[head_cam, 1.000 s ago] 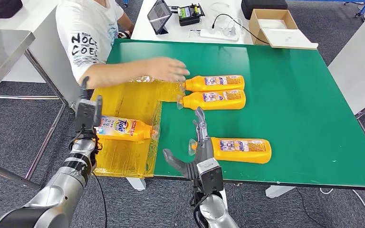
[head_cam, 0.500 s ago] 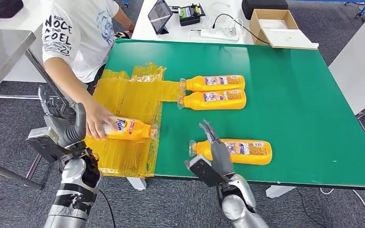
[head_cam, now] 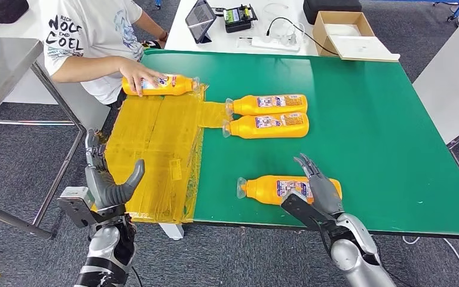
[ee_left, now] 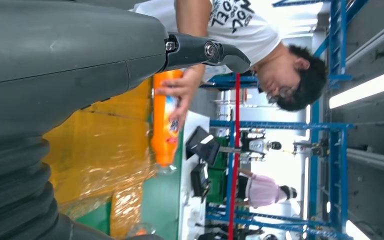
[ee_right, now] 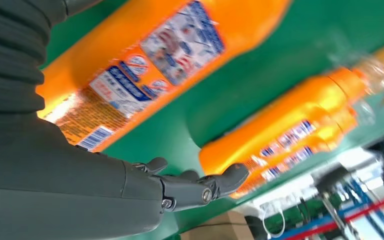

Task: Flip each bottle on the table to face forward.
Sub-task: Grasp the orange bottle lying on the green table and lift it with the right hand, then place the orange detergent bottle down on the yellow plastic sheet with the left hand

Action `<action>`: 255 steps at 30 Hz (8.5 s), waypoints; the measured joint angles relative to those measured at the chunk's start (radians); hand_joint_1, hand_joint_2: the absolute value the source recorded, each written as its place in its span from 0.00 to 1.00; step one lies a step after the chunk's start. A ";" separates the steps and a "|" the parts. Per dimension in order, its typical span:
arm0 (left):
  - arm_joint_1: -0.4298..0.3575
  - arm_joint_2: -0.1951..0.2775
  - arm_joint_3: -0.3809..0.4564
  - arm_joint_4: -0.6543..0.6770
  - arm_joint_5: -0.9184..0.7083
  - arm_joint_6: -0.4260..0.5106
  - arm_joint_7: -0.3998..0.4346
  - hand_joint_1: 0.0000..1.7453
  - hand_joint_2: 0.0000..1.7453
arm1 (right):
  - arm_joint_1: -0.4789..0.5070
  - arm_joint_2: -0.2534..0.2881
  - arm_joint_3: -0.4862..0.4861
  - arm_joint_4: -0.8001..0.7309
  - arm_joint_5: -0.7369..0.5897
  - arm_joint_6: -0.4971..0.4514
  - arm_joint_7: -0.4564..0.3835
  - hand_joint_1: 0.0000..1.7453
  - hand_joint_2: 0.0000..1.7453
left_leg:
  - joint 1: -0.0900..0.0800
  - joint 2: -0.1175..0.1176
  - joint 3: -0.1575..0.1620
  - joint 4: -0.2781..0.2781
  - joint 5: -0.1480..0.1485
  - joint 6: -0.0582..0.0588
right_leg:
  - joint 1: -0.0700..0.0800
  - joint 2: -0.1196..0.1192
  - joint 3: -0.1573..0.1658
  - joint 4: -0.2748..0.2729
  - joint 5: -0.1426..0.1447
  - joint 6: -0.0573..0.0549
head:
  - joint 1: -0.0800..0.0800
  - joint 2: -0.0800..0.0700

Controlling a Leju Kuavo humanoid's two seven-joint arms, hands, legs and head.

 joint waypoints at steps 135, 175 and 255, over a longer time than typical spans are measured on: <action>-0.104 0.035 -0.281 0.238 0.473 -0.641 0.263 0.00 1.00 | 0.003 0.465 0.186 0.385 -0.350 -0.544 -0.504 1.00 1.00 | 0.002 0.000 -0.002 0.000 0.001 0.000 | 0.002 0.000 -0.001 0.000 0.000 0.001 | 0.000 0.000; -0.163 0.087 -0.347 0.396 0.524 -0.706 0.277 1.00 1.00 | -0.128 0.524 0.221 0.768 -0.238 -0.521 -0.505 0.81 1.00 | 0.002 0.000 -0.002 0.000 0.001 0.000 | 0.002 0.000 -0.002 0.000 0.000 0.001 | 0.000 0.000; -0.591 0.287 -0.288 0.910 -1.087 -0.028 0.335 0.83 1.00 | 0.054 0.443 0.130 -0.131 -0.585 -0.430 -0.508 0.00 1.00 | 0.002 0.000 -0.002 0.000 0.002 0.000 | 0.002 0.000 -0.002 0.001 0.001 0.001 | 0.000 0.000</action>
